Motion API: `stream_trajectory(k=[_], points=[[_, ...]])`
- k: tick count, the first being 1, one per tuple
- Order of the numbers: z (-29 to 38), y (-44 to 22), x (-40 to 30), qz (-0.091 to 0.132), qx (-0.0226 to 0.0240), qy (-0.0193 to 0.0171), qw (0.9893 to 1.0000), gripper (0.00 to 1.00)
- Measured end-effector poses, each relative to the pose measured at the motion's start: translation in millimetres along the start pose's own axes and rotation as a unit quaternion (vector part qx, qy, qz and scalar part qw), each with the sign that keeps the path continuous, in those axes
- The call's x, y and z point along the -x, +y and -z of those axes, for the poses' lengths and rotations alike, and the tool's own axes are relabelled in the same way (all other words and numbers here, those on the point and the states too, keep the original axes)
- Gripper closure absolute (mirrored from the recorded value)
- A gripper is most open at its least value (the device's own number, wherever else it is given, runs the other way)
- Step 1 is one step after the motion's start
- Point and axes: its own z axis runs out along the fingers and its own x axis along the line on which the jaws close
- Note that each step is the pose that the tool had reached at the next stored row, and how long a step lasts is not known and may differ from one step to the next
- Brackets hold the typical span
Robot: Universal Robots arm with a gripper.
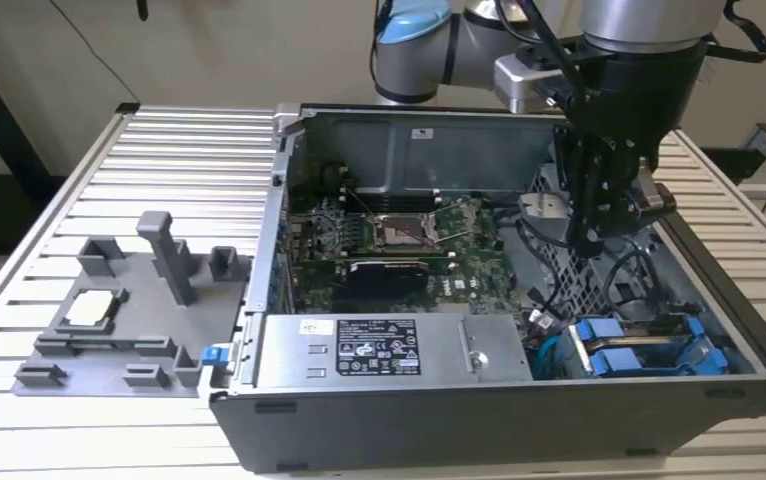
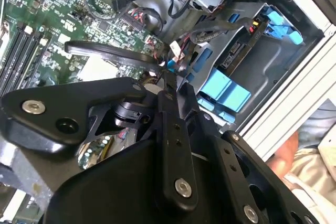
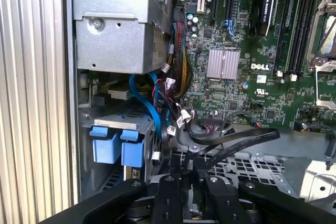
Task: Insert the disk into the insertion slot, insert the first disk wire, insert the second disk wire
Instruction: 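Insert the first disk wire, then insert the second disk wire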
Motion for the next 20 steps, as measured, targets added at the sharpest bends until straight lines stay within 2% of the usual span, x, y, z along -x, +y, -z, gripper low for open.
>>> stream_trajectory(k=[2, 3, 12, 14, 20], points=[[0.0, 0.0, 0.0, 0.0, 0.0, 0.0, 1.0, 0.78], [0.0, 0.0, 0.0, 0.0, 0.0, 0.0, 1.0, 0.84], [-0.2, 0.0, -0.6, 0.0, 0.0, -0.0001, 1.0, 0.84], [-0.9, -0.7, -4.2, 0.0, 0.0015, -0.0001, 1.0, 0.84], [-4.6, -4.1, -20.5, 0.001, 0.0119, -0.001, 0.9999, 0.84]])
